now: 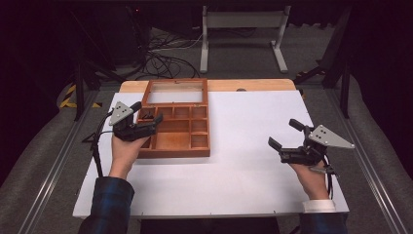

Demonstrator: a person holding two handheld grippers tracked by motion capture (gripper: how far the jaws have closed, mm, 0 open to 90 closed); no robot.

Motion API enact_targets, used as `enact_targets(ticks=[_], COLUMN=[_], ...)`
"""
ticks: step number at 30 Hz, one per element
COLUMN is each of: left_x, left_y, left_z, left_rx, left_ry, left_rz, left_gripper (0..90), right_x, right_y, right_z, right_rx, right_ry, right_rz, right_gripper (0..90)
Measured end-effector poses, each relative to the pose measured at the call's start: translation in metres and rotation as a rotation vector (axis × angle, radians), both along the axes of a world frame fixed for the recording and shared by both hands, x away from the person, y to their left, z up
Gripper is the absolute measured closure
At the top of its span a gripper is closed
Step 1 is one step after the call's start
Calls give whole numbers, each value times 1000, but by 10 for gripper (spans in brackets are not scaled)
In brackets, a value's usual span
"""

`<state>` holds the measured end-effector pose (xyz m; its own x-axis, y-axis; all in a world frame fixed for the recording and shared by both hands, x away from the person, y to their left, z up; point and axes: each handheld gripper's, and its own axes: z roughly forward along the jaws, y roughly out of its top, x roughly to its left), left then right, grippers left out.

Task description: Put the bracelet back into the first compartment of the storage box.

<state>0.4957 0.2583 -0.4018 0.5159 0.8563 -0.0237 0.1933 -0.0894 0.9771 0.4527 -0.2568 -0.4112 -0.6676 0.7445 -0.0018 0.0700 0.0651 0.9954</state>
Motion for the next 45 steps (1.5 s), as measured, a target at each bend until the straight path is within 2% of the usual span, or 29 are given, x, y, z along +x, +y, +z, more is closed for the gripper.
enact_targets(ticks=[11,16,21,24,27,32,34,45], left_x=[-18,-25,-33,-37,-39,-45,-48,-62], left_y=[-2,-5,-6,-6,-5,-2,-1,1], left_z=[5,6,4,3,1,-3,-4,-5], left_rx=[-37,-15,-14,-30,-22,-39,-27,-30], left_ry=[-40,-57,-68,-74,-78,-77,-90,-112], left_rz=[-33,-48,-56,-60,-63,-68,-69,-83], left_gripper=[67,64,64,64,64,63,62,61], right_x=[0,0,0,0,0,1,1,2], right_y=[0,0,-1,-1,-2,-1,-1,-2], right_z=[-1,-1,-2,-2,-2,-3,-3,-5], right_rx=[9,16,24,30,28,25,31,23], right_ry=[-4,-4,-3,-14,-12,-8,-6,-6], right_rz=[-7,-5,-8,-6,-7,-11,-9,-18], right_gripper=[0,0,0,0,0,0,0,0])
